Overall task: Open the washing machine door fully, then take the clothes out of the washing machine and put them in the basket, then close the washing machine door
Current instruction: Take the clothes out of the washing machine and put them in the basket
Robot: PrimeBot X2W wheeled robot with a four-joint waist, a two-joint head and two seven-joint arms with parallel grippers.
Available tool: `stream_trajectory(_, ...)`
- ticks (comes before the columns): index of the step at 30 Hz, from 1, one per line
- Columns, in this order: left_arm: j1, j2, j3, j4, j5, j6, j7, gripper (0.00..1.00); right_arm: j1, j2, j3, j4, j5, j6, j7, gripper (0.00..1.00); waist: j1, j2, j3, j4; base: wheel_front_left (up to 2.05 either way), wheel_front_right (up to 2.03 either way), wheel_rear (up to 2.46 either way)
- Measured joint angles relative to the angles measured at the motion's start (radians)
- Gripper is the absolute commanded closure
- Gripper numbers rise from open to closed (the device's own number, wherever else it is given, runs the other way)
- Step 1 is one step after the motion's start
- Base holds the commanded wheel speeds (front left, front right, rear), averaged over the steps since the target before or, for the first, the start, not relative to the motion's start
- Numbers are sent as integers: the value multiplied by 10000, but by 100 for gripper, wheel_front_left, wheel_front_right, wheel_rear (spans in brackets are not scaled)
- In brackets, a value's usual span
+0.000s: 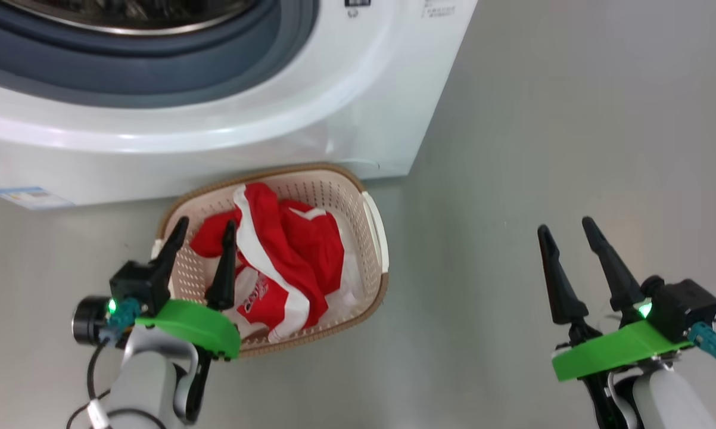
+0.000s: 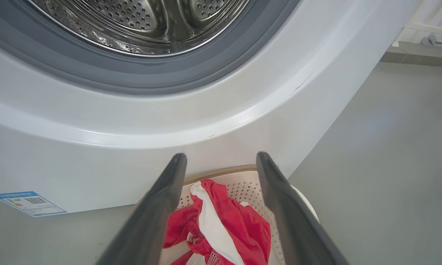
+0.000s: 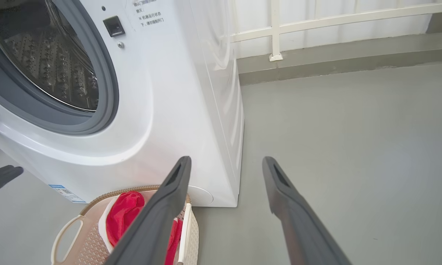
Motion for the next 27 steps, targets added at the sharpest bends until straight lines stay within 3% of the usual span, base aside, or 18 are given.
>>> stream_trajectory(27,3145,54,756,-2395,4,-161,0,0,1978,-174,-59,167,0,0,2,0,0,-1,-2687,283,0,0,0)
